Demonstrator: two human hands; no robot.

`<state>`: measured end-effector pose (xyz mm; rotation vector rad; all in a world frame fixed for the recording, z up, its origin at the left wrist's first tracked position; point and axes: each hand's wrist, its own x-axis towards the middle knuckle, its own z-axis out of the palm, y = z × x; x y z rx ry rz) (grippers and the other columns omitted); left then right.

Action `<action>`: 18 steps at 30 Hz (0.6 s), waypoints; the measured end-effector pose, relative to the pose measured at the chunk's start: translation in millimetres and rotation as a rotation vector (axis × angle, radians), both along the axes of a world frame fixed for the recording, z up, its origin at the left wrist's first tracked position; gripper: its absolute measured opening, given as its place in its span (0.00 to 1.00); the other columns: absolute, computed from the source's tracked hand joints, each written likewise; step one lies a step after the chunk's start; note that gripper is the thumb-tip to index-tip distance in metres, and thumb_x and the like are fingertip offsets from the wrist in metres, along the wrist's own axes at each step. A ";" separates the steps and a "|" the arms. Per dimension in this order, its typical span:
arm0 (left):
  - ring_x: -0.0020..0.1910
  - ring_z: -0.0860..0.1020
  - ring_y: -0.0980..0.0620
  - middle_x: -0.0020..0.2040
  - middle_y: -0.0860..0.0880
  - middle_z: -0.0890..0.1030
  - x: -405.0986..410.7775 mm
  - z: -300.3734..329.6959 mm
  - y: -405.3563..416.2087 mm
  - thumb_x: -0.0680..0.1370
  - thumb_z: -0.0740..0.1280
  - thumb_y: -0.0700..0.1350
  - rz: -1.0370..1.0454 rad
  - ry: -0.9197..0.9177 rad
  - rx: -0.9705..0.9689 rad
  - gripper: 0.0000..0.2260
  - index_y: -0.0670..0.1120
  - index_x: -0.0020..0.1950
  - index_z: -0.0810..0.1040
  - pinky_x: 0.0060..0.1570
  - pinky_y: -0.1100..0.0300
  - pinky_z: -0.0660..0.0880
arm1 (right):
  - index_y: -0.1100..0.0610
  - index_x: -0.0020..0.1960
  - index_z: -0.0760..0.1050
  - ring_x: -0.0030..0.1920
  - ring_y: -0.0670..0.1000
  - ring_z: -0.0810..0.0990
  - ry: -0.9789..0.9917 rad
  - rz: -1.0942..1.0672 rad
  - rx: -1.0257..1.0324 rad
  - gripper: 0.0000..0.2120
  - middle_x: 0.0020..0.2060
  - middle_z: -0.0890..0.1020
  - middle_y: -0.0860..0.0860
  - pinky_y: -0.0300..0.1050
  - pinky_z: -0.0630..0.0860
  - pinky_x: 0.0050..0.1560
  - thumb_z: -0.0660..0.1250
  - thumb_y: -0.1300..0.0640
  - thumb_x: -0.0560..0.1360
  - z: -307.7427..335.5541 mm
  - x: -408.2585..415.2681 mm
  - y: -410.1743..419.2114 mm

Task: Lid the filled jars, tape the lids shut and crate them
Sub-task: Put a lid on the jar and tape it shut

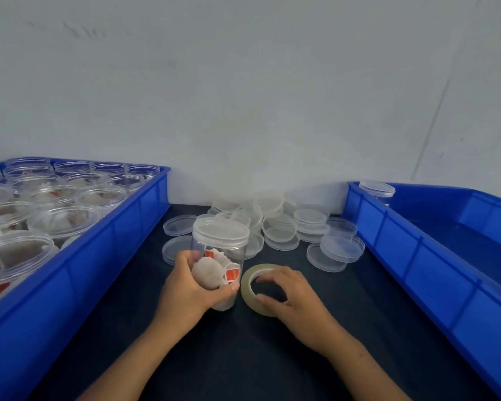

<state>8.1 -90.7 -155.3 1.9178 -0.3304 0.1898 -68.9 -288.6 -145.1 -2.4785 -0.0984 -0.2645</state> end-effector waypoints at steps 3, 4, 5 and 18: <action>0.52 0.76 0.58 0.56 0.58 0.75 1.8 -1.8 0.0 0.59 0.82 0.55 -0.019 0.020 0.024 0.36 0.54 0.61 0.66 0.51 0.51 0.79 | 0.49 0.56 0.75 0.59 0.44 0.67 0.042 0.002 -0.242 0.13 0.54 0.73 0.41 0.39 0.66 0.62 0.68 0.45 0.75 -3.0 0.6 0.0; 0.54 0.76 0.57 0.57 0.58 0.75 3.1 -2.4 0.4 0.60 0.82 0.55 -0.034 0.035 0.029 0.37 0.55 0.62 0.65 0.52 0.50 0.79 | 0.50 0.52 0.74 0.56 0.44 0.69 0.014 -0.033 -0.265 0.10 0.52 0.73 0.42 0.37 0.67 0.58 0.68 0.47 0.75 -2.2 0.4 0.9; 0.56 0.76 0.56 0.58 0.58 0.74 3.7 -2.9 0.9 0.60 0.81 0.55 -0.056 0.053 0.027 0.38 0.55 0.63 0.64 0.53 0.49 0.79 | 0.51 0.49 0.73 0.53 0.45 0.70 -0.011 -0.068 -0.281 0.07 0.49 0.74 0.42 0.37 0.67 0.54 0.67 0.48 0.76 -0.9 0.0 1.9; 0.48 0.70 0.50 0.52 0.47 0.71 -28.8 15.9 -13.4 0.75 0.67 0.43 0.255 -1.093 0.287 0.13 0.47 0.59 0.75 0.49 0.61 0.67 | 0.64 0.38 0.74 0.27 0.41 0.66 -0.076 -0.182 0.736 0.18 0.25 0.68 0.45 0.29 0.65 0.32 0.62 0.51 0.80 20.4 -11.5 11.1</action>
